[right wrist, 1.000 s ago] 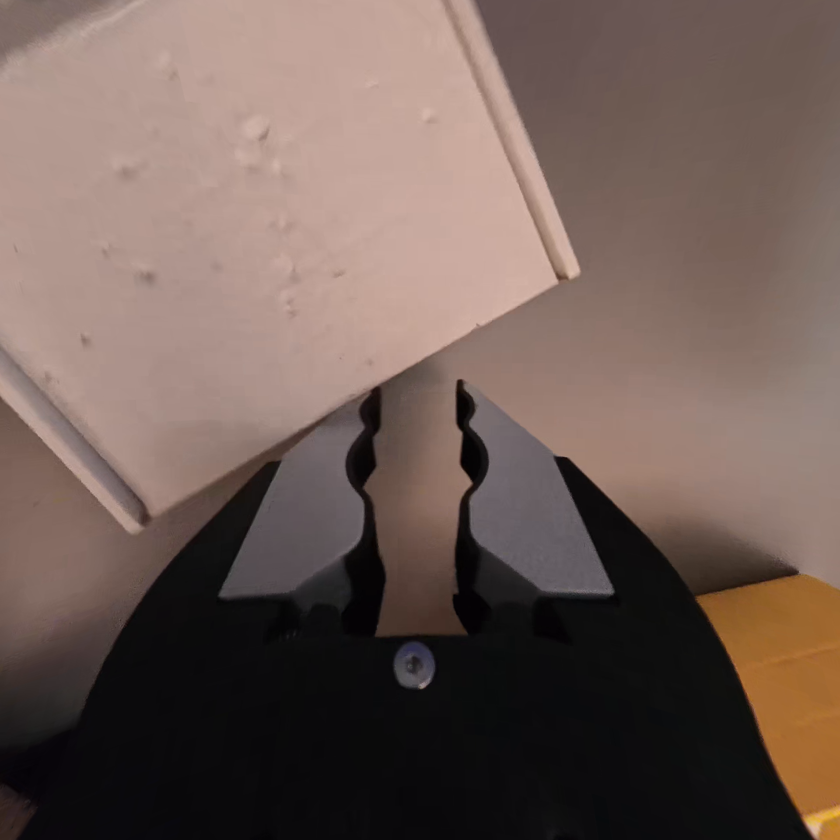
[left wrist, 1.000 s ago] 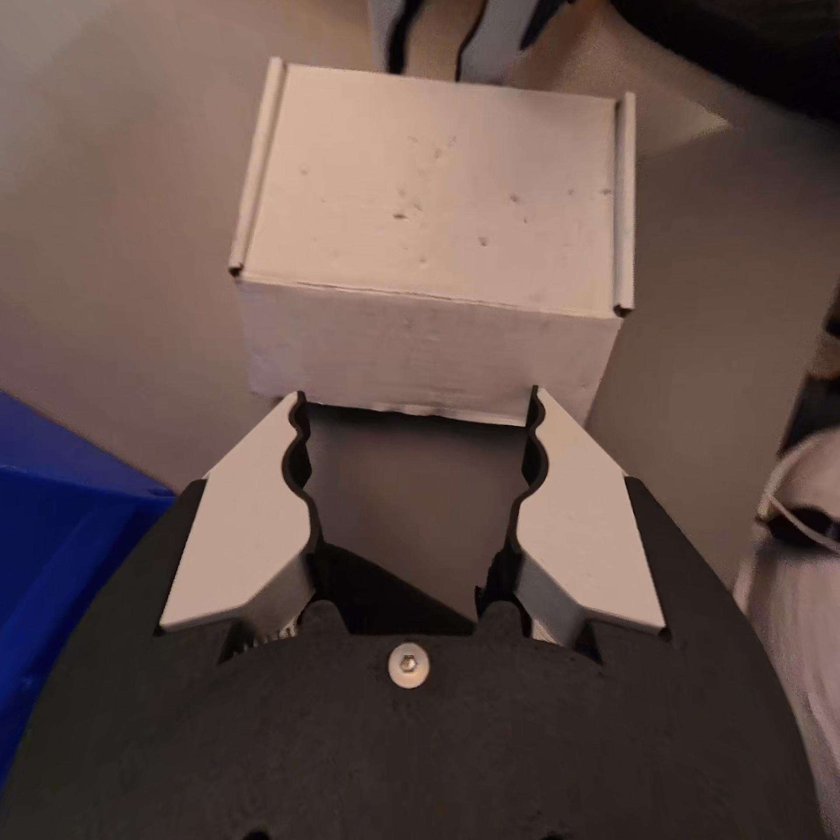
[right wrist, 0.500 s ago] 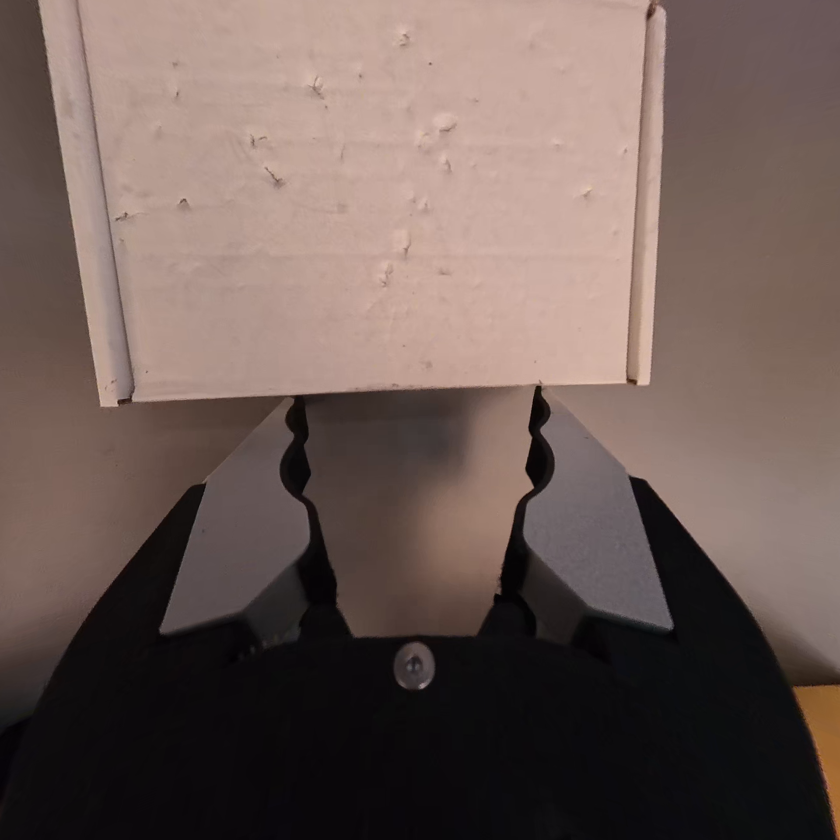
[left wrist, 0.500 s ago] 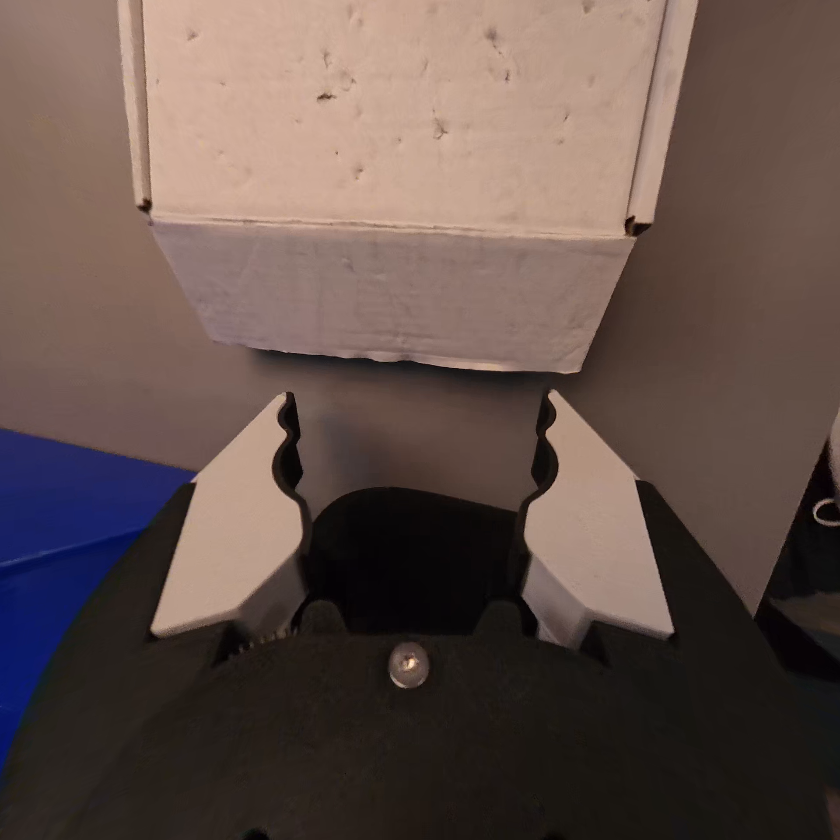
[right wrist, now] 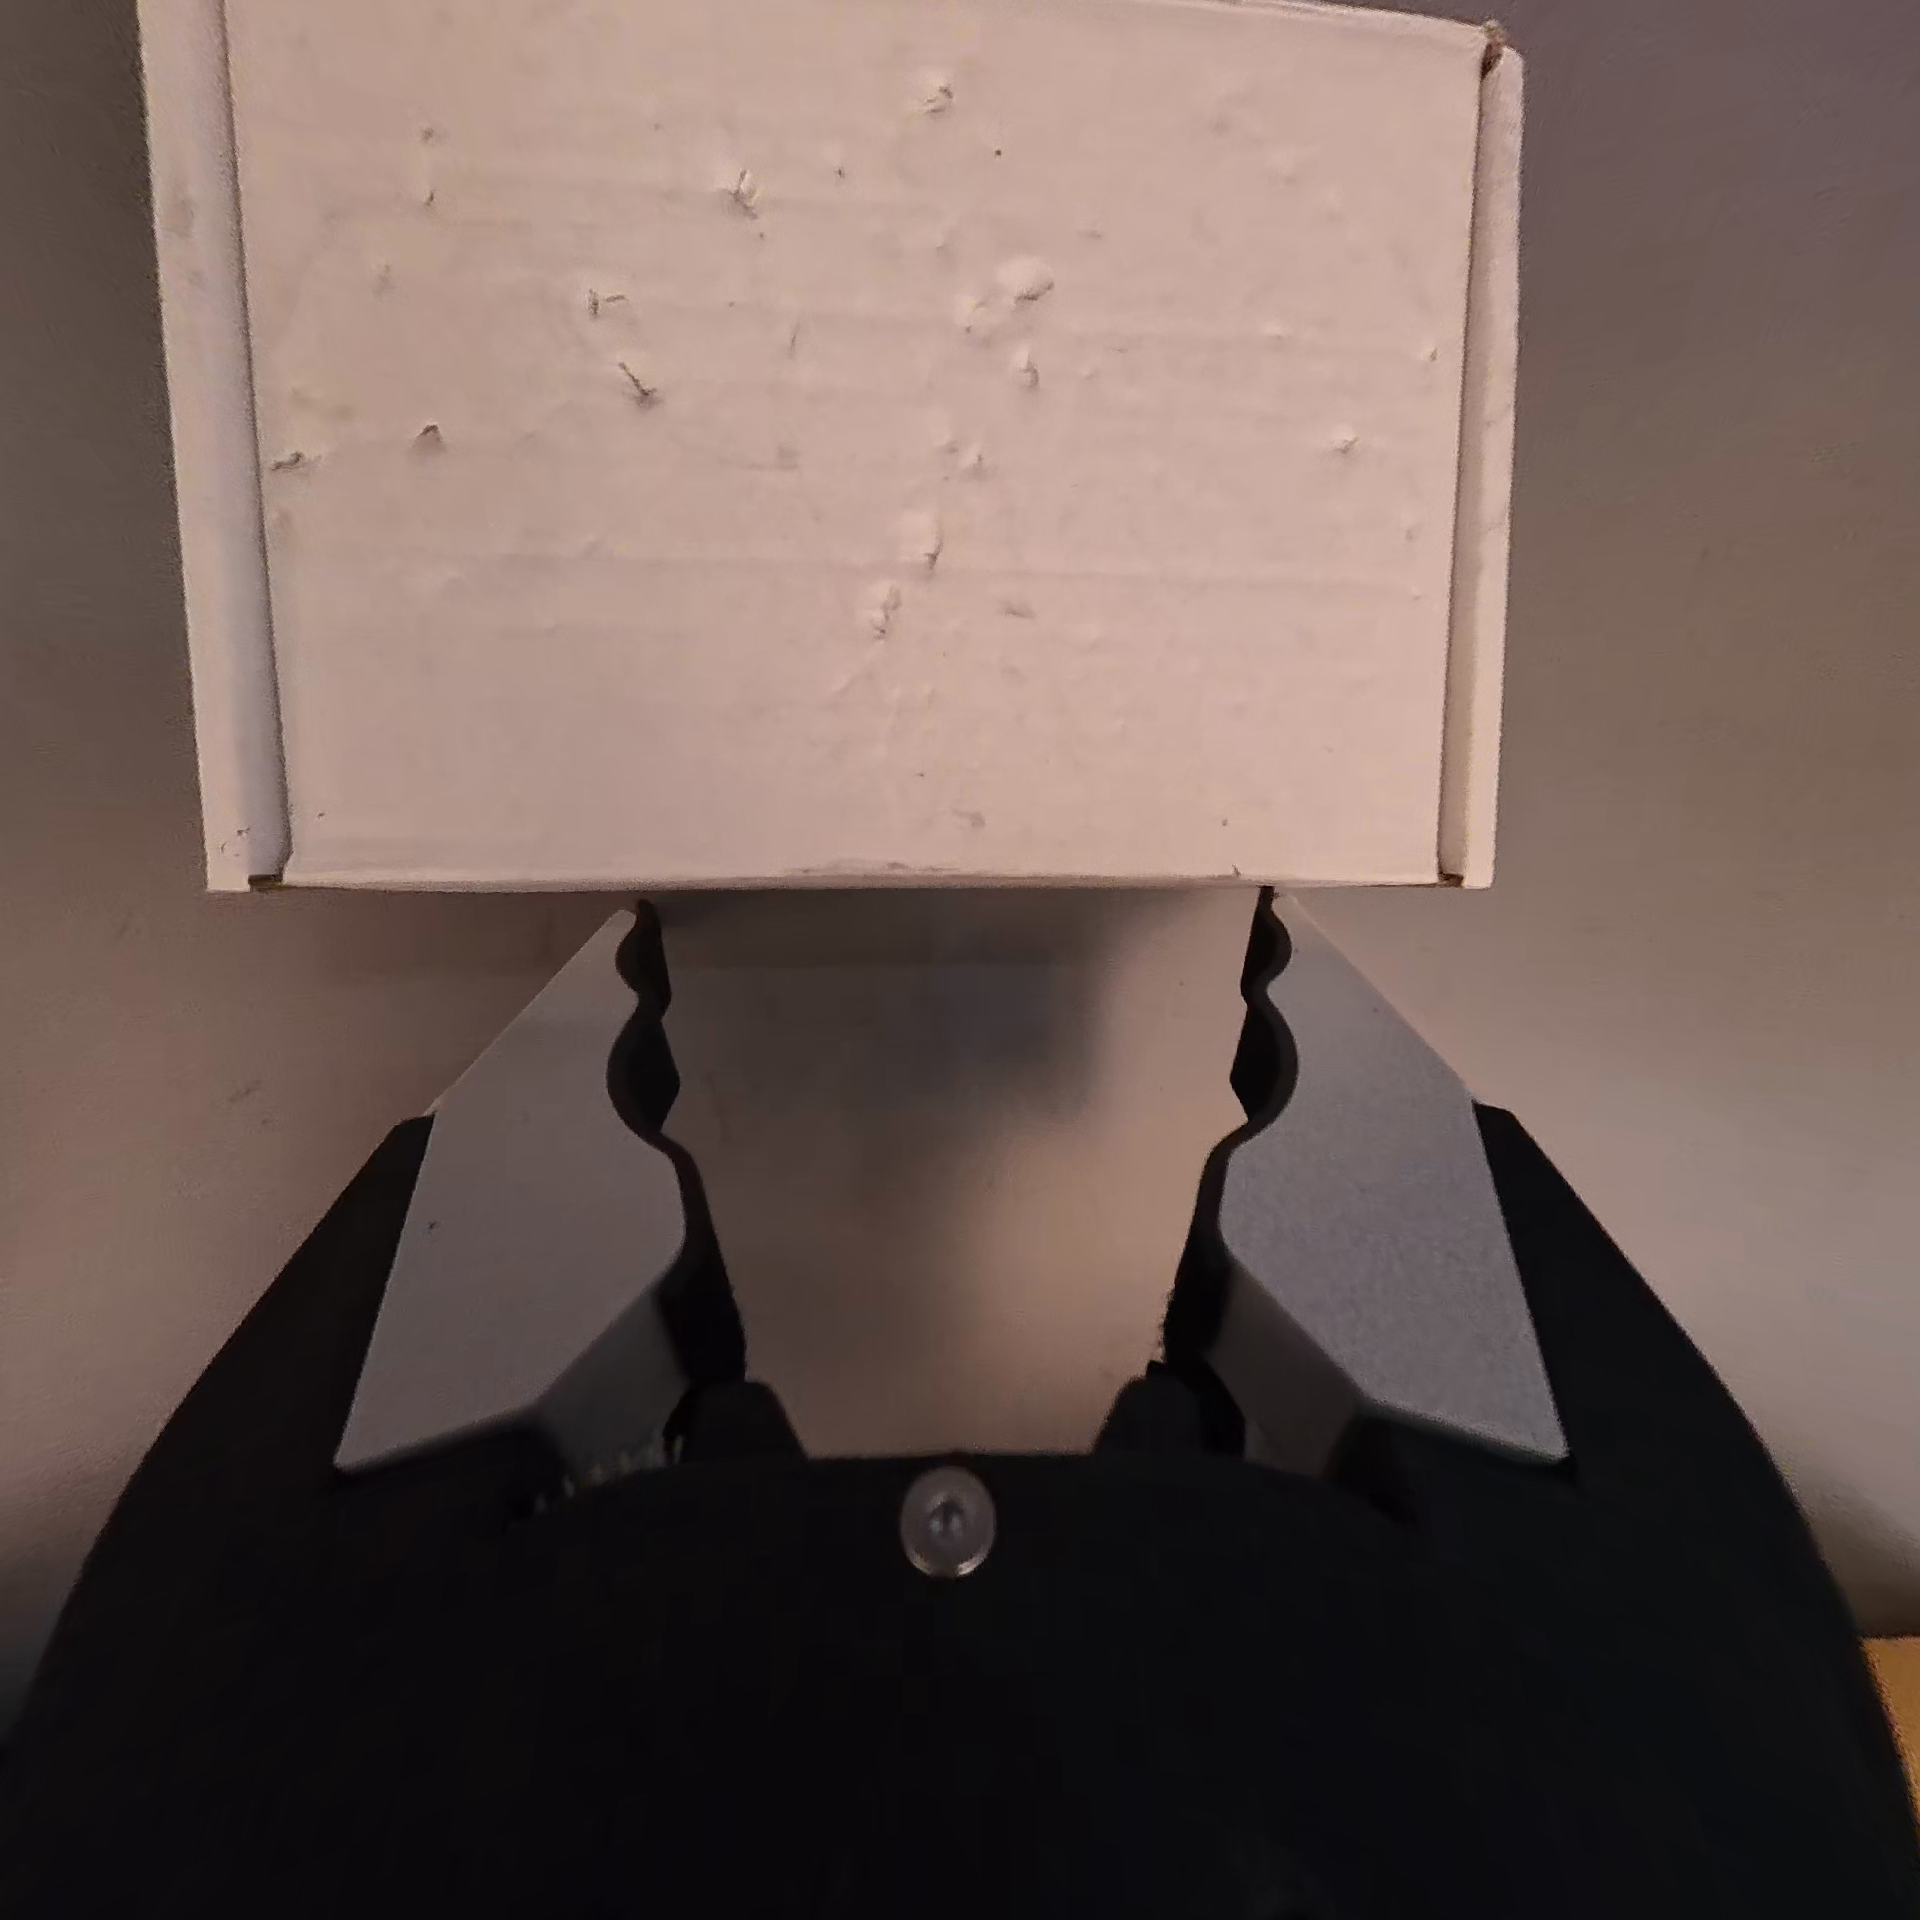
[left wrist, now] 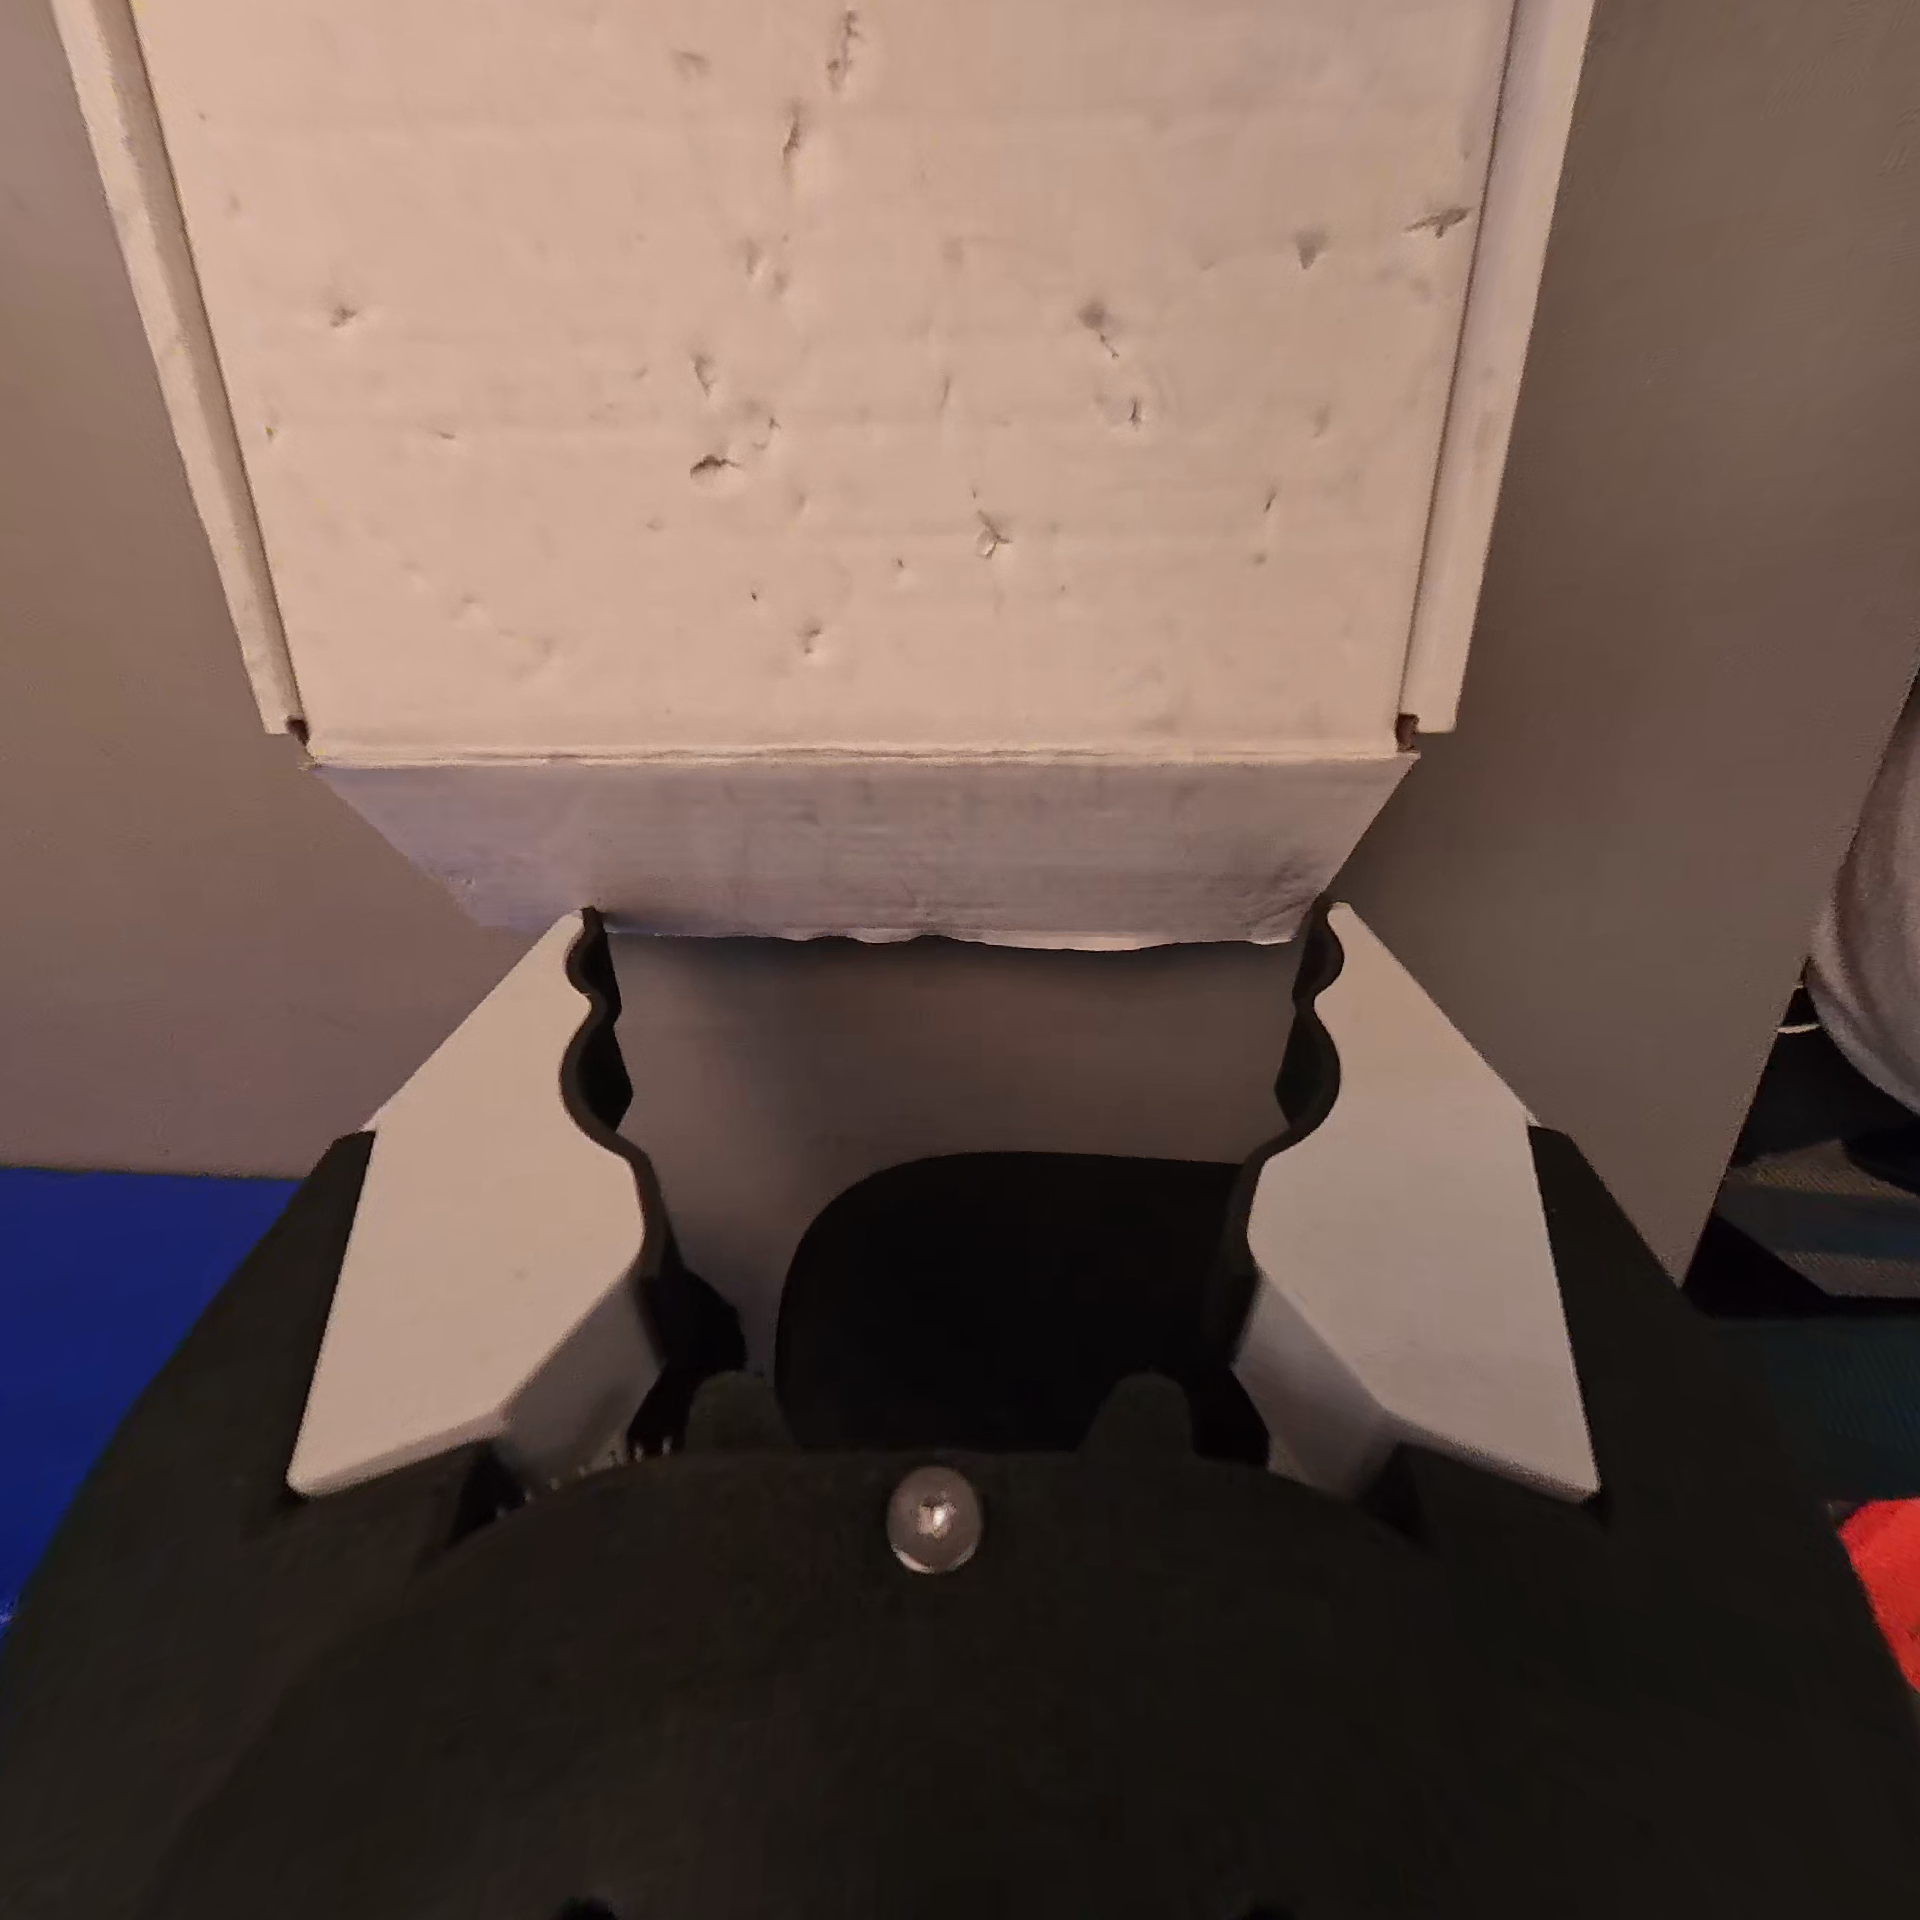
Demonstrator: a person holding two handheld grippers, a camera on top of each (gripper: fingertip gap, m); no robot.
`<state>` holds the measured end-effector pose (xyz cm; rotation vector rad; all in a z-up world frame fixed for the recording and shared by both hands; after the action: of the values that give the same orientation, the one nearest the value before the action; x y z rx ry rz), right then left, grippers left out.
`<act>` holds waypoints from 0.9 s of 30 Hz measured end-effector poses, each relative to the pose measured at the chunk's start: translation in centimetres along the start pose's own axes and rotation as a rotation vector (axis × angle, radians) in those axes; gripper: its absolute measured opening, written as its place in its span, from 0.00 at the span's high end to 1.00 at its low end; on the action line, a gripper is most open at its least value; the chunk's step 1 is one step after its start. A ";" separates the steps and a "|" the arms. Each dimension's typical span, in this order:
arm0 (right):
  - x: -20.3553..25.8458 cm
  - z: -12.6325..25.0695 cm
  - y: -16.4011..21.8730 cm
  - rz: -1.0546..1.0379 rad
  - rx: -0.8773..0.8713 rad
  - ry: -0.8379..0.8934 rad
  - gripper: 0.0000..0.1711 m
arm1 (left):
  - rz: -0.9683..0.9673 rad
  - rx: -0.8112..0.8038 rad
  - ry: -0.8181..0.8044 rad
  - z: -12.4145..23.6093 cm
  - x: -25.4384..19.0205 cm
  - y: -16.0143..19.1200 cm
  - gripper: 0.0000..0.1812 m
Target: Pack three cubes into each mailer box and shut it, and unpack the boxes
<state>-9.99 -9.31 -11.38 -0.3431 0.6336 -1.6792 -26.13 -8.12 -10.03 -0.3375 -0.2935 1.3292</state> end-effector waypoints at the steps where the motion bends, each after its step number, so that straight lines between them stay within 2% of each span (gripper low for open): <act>1: 0.0 0.0 0.0 0.002 -0.006 -0.002 0.36 | -0.001 0.002 -0.002 0.0 0.1 0.1 0.29; 4: -0.1 0.0 0.1 -0.009 -0.011 -0.008 0.36 | 0.018 0.004 -0.019 0.7 0.6 0.4 0.30; 10: -0.1 -0.1 0.1 -0.012 -0.016 -0.015 0.36 | 0.012 -0.023 -0.021 1.2 1.4 0.3 0.37; 27: 0.0 -0.6 -0.2 -0.049 -0.049 -0.050 0.36 | 0.043 -0.098 0.008 -1.3 1.0 -0.8 0.33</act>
<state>-10.50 -9.19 -11.78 -0.4375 0.6348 -1.6987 -24.72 -7.44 -10.92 -0.4335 -0.3470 1.3577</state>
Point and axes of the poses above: each gripper's, where its closed fingertips meet, z back along the fingers, y out of its underside, x = y × z across the jaws, the point moved 5 cm from there along z, back along the fingers, and after that the axes turned 8 degrees about -x, right-handed, at the moved point
